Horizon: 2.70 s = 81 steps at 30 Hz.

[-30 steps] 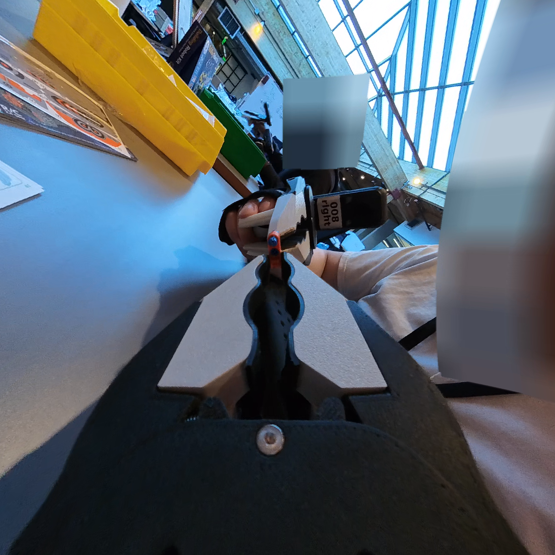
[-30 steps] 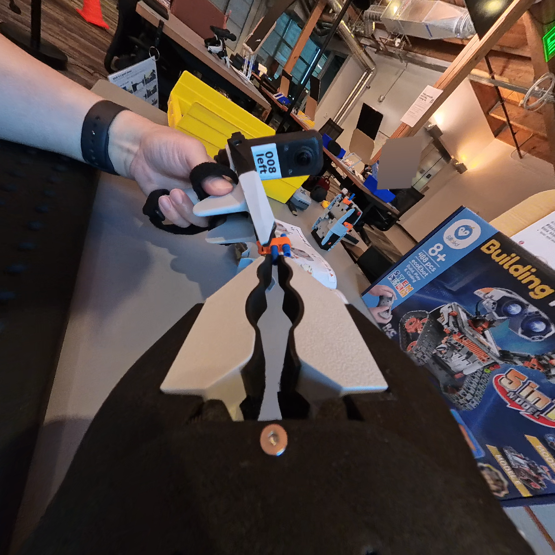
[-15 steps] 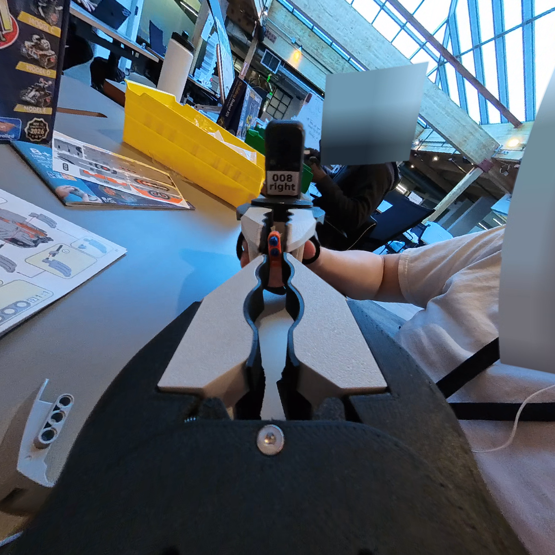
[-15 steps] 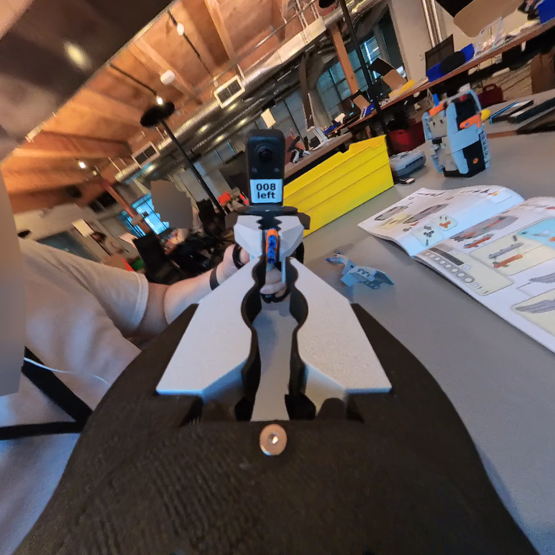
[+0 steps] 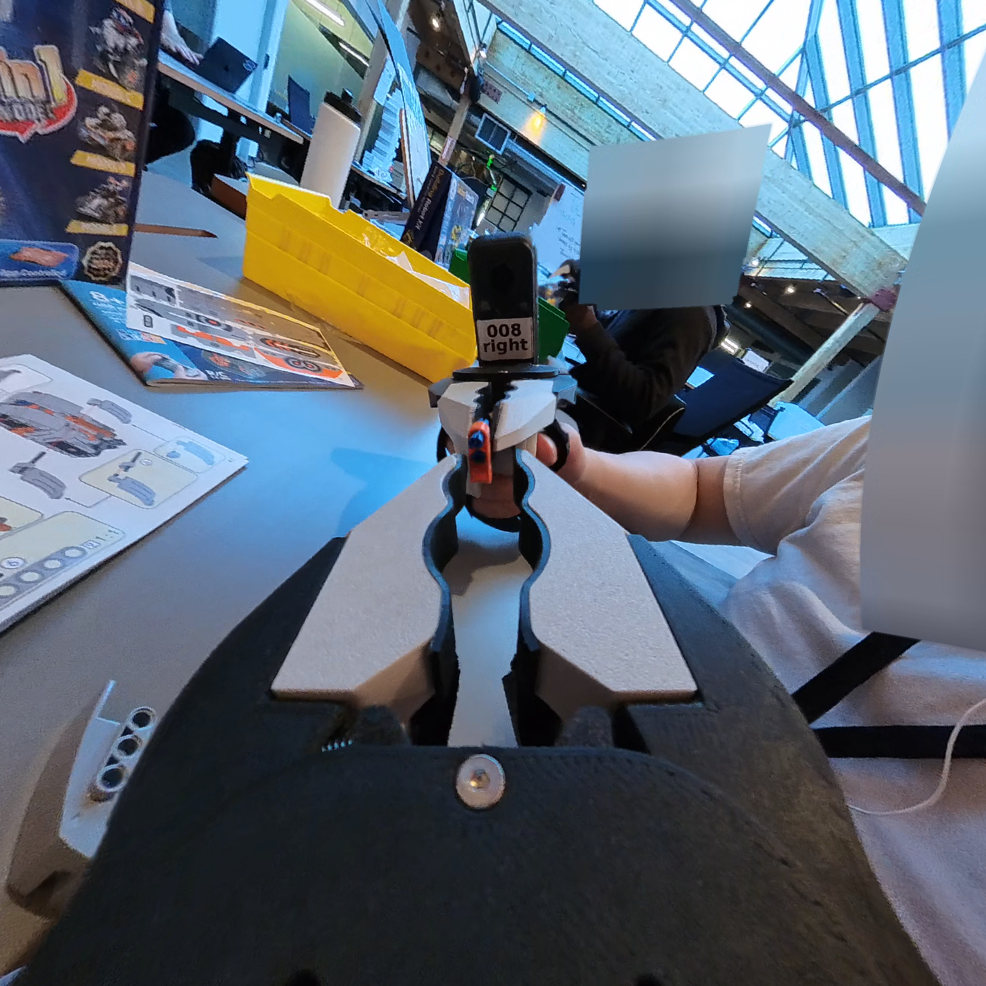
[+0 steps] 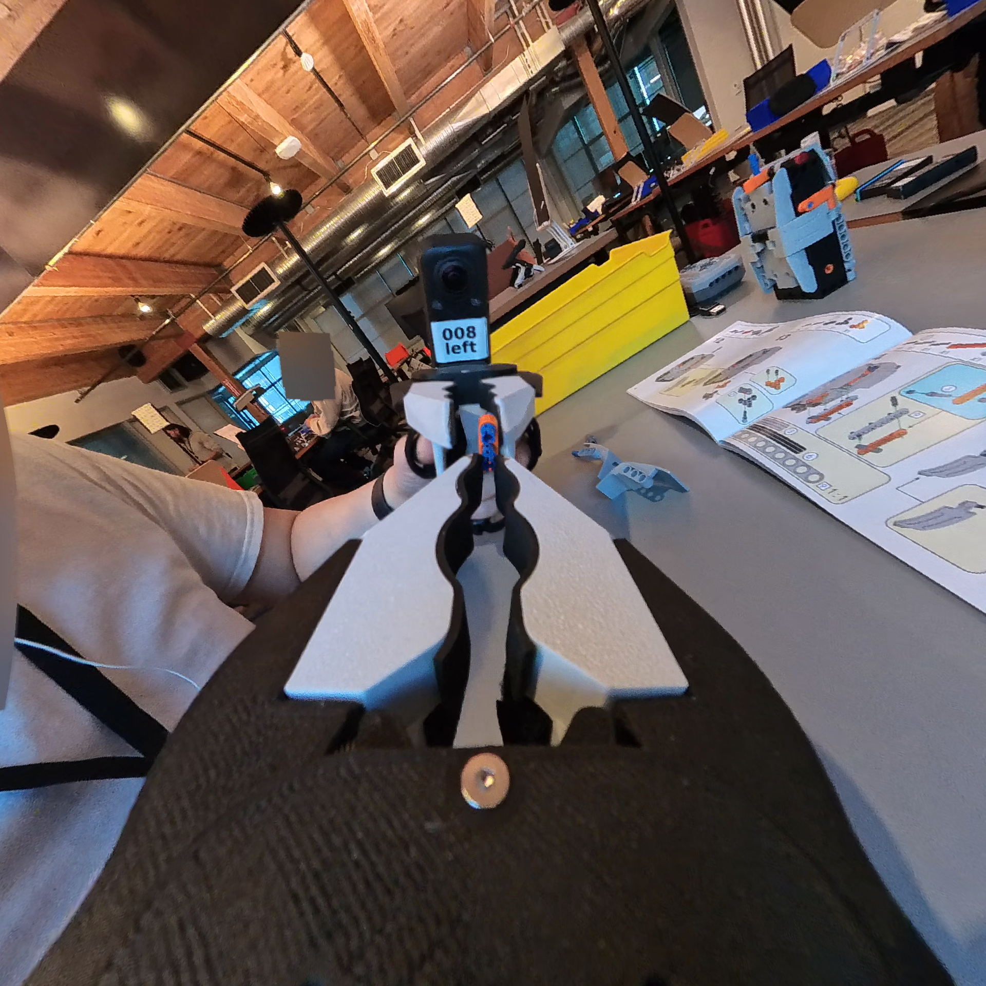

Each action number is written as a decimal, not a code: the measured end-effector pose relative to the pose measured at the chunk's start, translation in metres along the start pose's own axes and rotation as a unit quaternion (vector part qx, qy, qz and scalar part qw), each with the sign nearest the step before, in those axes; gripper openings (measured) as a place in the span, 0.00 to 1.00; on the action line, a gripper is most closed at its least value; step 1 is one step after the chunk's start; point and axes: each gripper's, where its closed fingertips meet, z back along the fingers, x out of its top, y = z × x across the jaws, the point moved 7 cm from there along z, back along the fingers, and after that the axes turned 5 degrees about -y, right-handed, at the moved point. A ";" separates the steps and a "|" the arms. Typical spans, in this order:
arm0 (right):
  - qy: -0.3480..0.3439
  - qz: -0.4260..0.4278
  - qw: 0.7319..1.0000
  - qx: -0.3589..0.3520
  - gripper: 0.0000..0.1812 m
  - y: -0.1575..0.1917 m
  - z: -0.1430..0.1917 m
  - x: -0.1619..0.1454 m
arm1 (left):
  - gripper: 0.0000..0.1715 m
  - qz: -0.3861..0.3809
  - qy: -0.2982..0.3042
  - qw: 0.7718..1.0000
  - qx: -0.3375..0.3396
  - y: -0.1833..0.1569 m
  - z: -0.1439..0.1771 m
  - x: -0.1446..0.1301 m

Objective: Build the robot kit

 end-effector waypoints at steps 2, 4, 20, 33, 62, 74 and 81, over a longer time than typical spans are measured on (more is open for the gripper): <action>0.012 0.008 1.000 0.001 0.01 0.000 -0.001 -0.002 | 0.08 0.003 -0.009 1.000 -0.001 0.000 0.002 0.002; 0.022 0.015 1.000 -0.001 0.02 0.000 -0.002 -0.004 | 0.07 0.010 -0.009 1.000 -0.003 0.002 0.002 0.002; 0.040 0.001 0.999 0.000 0.02 -0.003 -0.001 -0.006 | 0.07 0.012 0.023 0.999 0.021 0.007 0.002 -0.003; 0.043 -0.015 0.999 0.009 0.02 -0.004 0.000 -0.007 | 0.03 0.019 0.029 0.999 0.005 0.006 -0.002 -0.007; 0.046 0.011 0.999 -0.027 0.02 -0.002 0.001 -0.009 | 0.03 0.036 0.014 0.999 0.023 0.009 -0.003 -0.014; 0.000 -0.066 0.998 -0.007 0.02 -0.009 0.001 -0.010 | 0.12 0.090 -0.052 0.994 0.022 0.004 -0.008 -0.005; -0.045 -0.083 0.995 0.016 0.02 -0.007 -0.001 -0.004 | 0.11 0.013 -0.081 0.995 0.054 -0.007 0.000 0.006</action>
